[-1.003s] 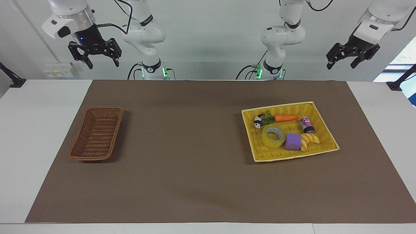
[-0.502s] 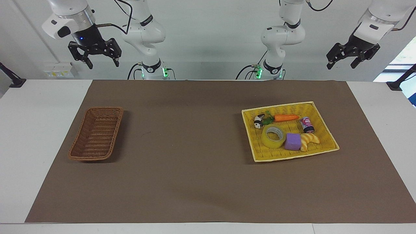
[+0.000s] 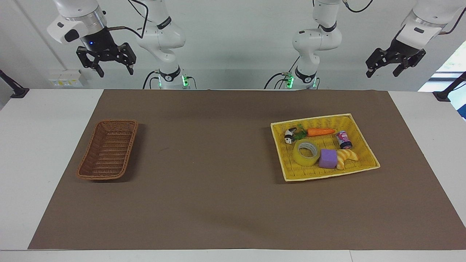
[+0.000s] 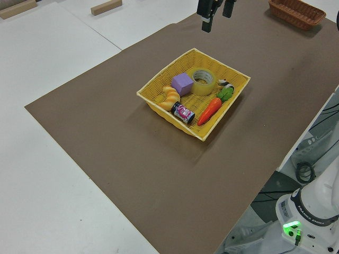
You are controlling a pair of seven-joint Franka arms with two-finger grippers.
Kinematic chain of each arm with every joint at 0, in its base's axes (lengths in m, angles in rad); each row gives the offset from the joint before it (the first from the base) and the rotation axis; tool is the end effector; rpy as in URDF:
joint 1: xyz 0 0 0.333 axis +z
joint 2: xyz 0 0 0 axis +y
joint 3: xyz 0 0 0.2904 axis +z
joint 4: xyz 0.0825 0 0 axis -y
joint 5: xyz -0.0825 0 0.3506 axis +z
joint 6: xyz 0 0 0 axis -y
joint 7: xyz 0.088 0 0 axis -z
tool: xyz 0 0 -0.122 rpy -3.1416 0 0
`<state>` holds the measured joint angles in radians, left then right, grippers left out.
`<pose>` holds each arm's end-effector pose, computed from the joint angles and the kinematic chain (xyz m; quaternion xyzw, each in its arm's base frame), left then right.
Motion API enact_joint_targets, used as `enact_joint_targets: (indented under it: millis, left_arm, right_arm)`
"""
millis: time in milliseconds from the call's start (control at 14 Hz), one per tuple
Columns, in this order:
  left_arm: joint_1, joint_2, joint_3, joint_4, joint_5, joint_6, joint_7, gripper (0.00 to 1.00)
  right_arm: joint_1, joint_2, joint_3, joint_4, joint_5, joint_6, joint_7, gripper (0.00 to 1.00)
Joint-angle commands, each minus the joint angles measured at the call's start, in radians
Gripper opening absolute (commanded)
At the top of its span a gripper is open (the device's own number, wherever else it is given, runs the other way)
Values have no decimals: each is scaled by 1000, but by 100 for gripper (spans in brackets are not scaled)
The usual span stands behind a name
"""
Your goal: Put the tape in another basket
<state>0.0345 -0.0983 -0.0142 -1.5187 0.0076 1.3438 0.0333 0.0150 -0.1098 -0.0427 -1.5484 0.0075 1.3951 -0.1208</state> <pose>0.4662 0.0101 0.6358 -0.9992 0.0057 0.0384 0.0034 0.4693 -0.0133 0.6329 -0.9986 -0.0473 0.0213 0.0076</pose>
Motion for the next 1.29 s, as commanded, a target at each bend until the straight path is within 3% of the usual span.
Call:
enact_joint_targets:
  millis: [0, 1218]
  left_arm:
    - [11, -9, -6, -14, 8, 18, 2, 100]
    - [-2, -15, -6, -20, 8, 21, -27, 100]
  right_arm:
    - [-12, -21, 3, -21, 19, -7, -19, 100]
    - [-12, -21, 3, -21, 19, -7, -19, 100]
